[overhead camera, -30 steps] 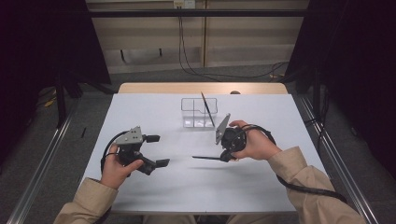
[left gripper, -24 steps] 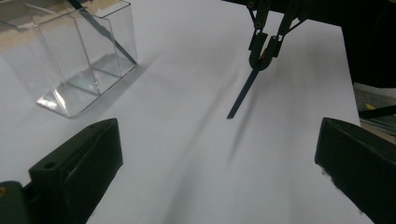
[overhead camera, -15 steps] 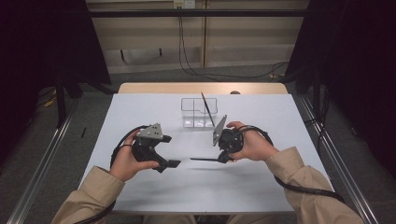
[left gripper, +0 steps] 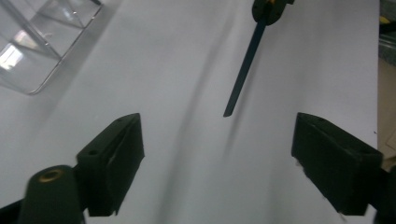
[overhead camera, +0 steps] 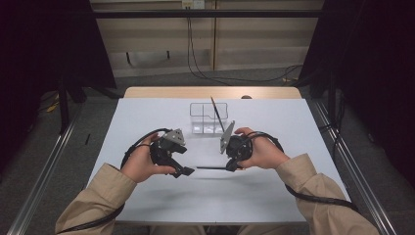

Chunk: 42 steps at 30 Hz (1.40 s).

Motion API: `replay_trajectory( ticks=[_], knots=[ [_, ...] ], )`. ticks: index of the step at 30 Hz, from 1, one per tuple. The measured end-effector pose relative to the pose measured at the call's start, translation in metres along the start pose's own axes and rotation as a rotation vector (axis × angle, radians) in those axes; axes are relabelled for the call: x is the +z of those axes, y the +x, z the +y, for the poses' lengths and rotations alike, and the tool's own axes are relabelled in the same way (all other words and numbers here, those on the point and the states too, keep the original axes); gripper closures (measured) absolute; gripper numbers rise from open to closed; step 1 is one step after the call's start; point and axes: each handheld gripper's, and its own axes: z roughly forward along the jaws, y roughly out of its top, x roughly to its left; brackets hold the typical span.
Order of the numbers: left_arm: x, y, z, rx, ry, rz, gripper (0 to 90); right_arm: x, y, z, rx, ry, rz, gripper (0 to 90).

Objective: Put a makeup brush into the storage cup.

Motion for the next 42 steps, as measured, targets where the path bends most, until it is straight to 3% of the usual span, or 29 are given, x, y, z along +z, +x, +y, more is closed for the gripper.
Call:
replay_trajectory(
  ticks=[2, 6, 10, 22, 33, 36, 42],
  knots=[
    [0.002, -0.001, 0.003, 0.003, 0.035, -0.018, 31.3, 0.000, 0.000, 0.001, -0.002, 0.002, 0.004, 84.0],
    [0.006, -0.004, 0.010, 0.013, 0.085, -0.006, 33.9, 0.001, 0.001, 0.002, -0.002, -0.004, 0.006, 84.0],
    [0.012, -0.004, 0.014, 0.052, 0.123, 0.002, 38.1, 0.000, 0.002, 0.003, -0.008, -0.015, 0.008, 84.0],
    [0.028, -0.008, 0.026, 0.145, 0.172, -0.002, 58.4, -0.006, 0.003, 0.006, -0.020, -0.042, 0.012, 84.0],
    [0.037, -0.009, 0.029, 0.162, 0.219, -0.024, 70.7, -0.007, 0.004, 0.008, -0.031, -0.056, 0.015, 84.0],
    [0.038, -0.010, 0.029, 0.148, 0.205, -0.031, 72.4, -0.007, 0.003, 0.008, -0.029, -0.053, 0.017, 84.0],
    [0.041, -0.011, 0.031, 0.171, 0.217, -0.045, 75.3, -0.006, 0.003, 0.008, -0.033, -0.061, 0.019, 84.0]
  ],
)
